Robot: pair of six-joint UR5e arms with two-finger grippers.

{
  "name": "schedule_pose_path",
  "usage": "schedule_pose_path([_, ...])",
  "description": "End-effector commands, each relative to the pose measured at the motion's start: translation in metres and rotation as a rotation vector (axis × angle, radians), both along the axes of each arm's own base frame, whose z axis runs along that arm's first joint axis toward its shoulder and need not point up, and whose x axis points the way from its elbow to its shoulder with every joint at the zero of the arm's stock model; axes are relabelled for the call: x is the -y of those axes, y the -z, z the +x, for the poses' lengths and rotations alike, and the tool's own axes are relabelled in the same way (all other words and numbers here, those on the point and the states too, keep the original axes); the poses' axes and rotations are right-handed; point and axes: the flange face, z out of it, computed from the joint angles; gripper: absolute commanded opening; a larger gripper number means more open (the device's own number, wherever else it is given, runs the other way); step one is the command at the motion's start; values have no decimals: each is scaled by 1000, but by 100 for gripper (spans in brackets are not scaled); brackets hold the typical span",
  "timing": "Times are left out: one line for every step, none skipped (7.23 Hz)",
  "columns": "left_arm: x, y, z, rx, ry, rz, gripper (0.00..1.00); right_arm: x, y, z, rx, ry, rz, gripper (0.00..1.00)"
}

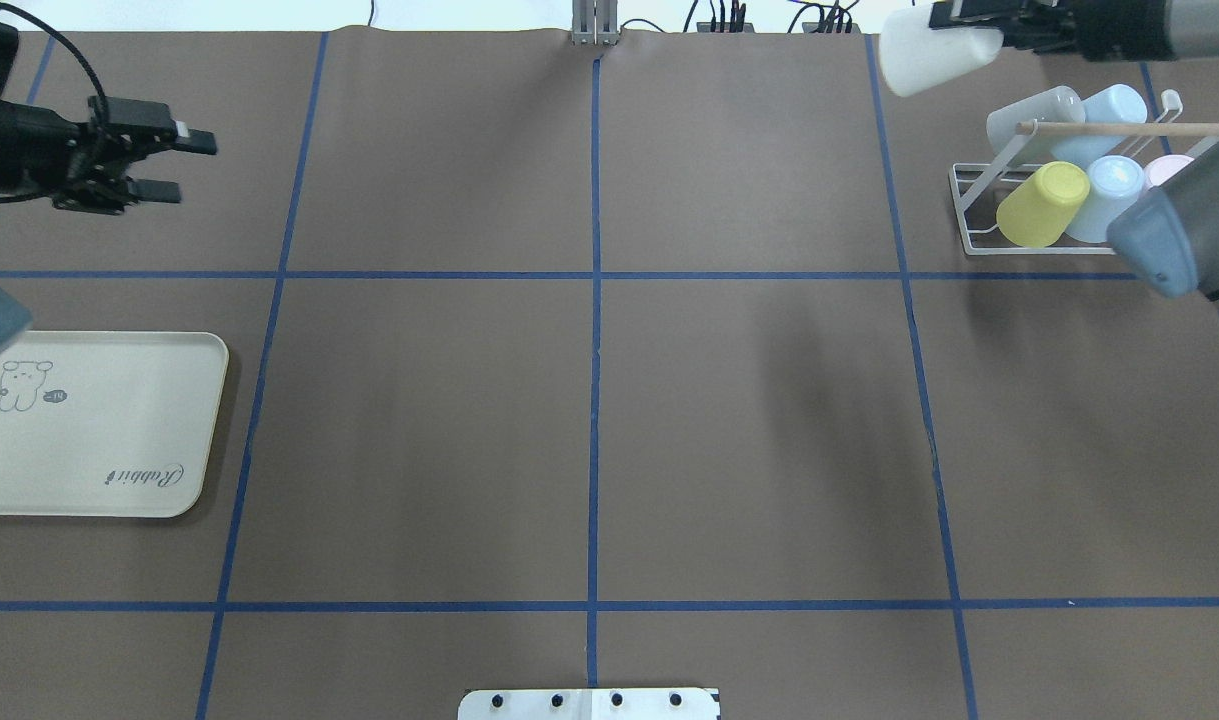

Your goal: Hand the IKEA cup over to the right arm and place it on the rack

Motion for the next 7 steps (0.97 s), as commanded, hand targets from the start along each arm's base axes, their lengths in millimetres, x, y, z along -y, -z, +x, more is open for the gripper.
schedule_pose_path([42, -56, -89, 331, -1, 141, 100, 47, -40, 75, -248, 57, -41, 4])
schedule_pose_path([53, -73, -125, 490, -26, 208, 100, 73, -55, 107, -251, 87, -100, 7])
schedule_pose_path([59, -90, -138, 621, -70, 231, 100, 94, -92, 121, -313, 134, -138, 7])
schedule_pose_path([59, -110, -142, 710, -126, 234, 100, 110, -114, 124, -379, 202, -180, 7])
schedule_pose_path([52, -137, -151, 754, -195, 216, 100, 127, -121, 127, -428, 273, -223, 6])
schedule_pose_path([40, -158, -152, 758, -245, 180, 100, 144, -122, 123, -441, 308, -274, 6])
schedule_pose_path([35, -166, -152, 754, -262, 145, 100, 150, -146, 122, -450, 333, -307, 6])
